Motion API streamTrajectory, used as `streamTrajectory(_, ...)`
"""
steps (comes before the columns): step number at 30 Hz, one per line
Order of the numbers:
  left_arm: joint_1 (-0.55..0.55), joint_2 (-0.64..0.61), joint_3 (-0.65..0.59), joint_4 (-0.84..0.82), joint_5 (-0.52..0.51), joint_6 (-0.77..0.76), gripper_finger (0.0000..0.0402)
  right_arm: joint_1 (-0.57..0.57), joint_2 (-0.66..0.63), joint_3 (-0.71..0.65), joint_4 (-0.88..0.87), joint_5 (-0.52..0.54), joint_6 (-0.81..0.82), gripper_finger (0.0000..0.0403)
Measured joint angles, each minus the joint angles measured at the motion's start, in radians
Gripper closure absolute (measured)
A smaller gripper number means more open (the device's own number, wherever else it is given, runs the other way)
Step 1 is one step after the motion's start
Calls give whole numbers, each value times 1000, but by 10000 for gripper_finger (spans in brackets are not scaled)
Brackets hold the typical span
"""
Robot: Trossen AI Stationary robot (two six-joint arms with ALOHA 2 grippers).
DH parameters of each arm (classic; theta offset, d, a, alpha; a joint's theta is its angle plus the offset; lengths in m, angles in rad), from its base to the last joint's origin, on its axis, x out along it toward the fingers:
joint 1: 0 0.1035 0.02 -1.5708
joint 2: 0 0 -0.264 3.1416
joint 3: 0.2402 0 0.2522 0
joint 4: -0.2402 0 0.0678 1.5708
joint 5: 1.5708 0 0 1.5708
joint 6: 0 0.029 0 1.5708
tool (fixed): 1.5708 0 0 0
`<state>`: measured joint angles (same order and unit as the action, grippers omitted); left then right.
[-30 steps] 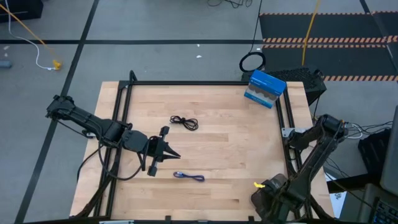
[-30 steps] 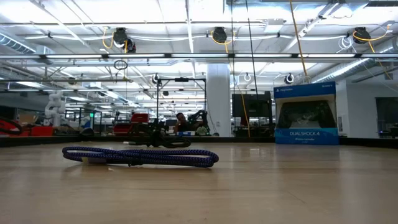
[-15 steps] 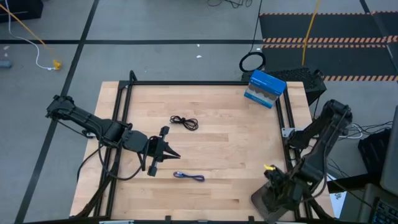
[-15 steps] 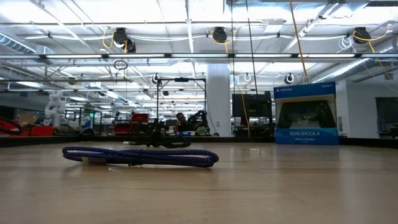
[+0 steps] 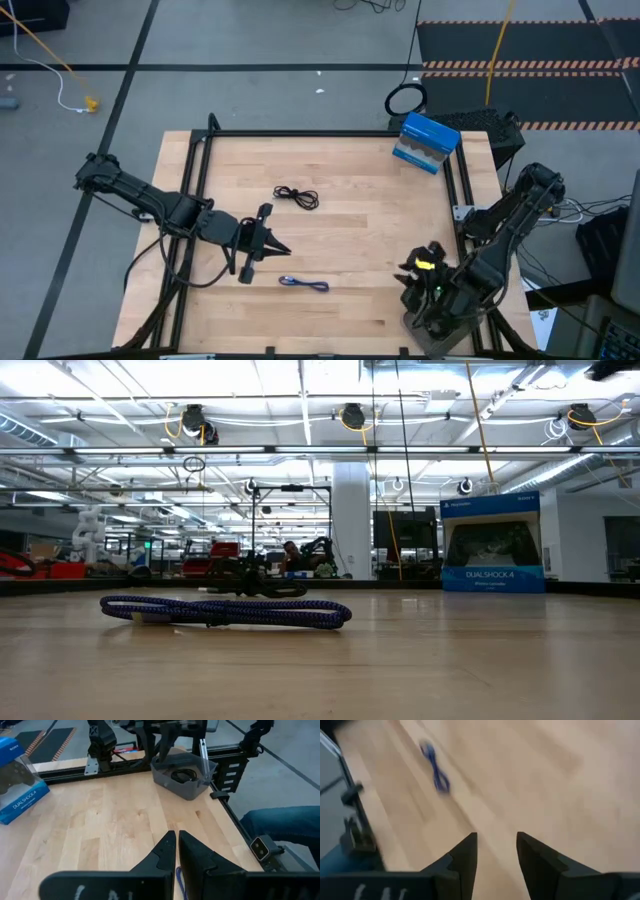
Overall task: Pick and place USB-C Cables
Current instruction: Put the purple charger cable into the black bin
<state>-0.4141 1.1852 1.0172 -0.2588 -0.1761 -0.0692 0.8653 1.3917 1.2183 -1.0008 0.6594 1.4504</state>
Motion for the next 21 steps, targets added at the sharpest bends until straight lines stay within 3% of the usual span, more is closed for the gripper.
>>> streamTrajectory(4, -2, 35, 0, 7, -9, -19, 376, -14, 31, -29, 154, 146, -195, 276)
streamTrajectory(8, -2, 101, 0, 33, -9, -19, 376, -46, 36, -102, 358, 176, -421, 276)
streamTrajectory(16, -3, 218, 0, 76, -10, -110, 372, -126, 24, -269, 729, 71, -716, 276)
streamTrajectory(21, -29, 290, 0, 66, -11, -185, 330, -175, 24, -353, 896, -5, -811, 276)
